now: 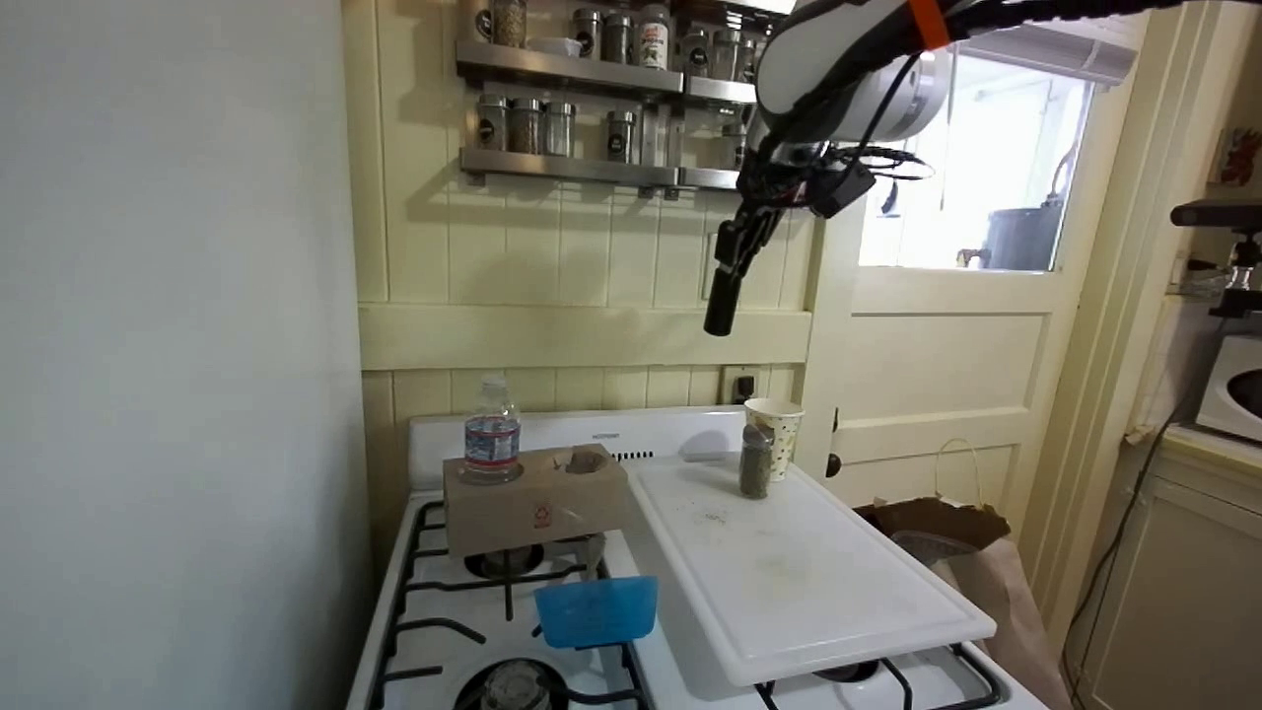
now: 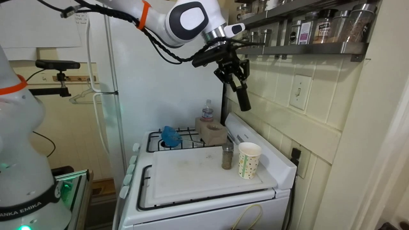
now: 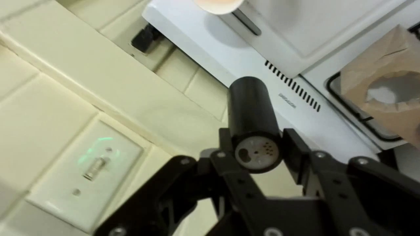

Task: Pick up the black object and put it in the cup

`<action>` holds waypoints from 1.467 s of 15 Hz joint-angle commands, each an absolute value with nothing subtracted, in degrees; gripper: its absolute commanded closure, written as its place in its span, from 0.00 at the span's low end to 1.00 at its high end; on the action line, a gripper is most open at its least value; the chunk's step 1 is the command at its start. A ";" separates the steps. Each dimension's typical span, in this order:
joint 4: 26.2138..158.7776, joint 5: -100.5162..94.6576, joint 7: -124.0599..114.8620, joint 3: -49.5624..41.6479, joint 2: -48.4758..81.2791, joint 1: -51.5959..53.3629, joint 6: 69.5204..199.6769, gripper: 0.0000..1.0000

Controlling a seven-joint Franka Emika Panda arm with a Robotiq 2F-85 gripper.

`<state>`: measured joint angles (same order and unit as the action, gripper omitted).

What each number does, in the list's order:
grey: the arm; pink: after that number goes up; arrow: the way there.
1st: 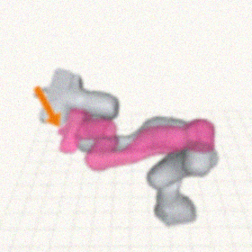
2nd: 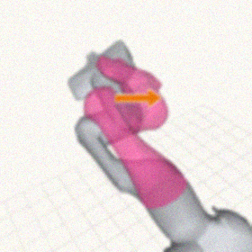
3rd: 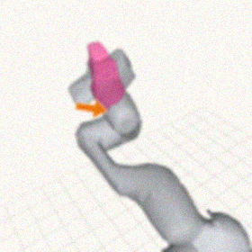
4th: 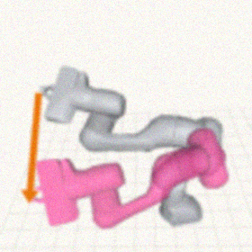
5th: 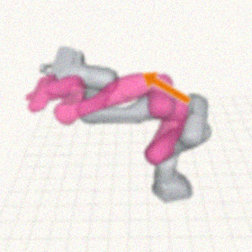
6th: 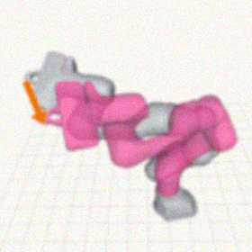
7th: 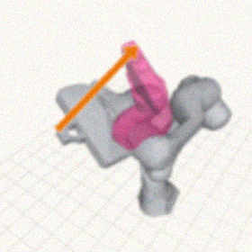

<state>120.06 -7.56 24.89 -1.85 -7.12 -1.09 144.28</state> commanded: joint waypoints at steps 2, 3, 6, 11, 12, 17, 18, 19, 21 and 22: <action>130.18 -7.58 16.71 -5.49 -13.47 -4.56 152.19 0.83; 130.19 -7.35 14.34 -5.72 -13.26 -5.06 150.30 0.83; 129.87 -7.18 11.48 -6.35 -12.75 -6.01 146.47 0.83; 126.38 7.27 14.41 -10.20 -9.21 -4.27 142.55 0.83; 125.62 10.49 15.02 -10.77 -8.33 -4.10 142.35 0.83; 120.15 19.61 16.61 -10.79 -2.37 -4.86 140.01 0.83; 119.06 20.39 16.92 -10.51 -1.30 -5.11 138.67 0.83; 118.17 20.08 16.65 -10.23 -0.40 -5.45 136.71 0.83; 116.25 17.57 15.24 -9.65 1.52 -6.06 134.13 0.83; 115.46 17.43 15.35 -9.44 2.48 -6.19 133.20 0.83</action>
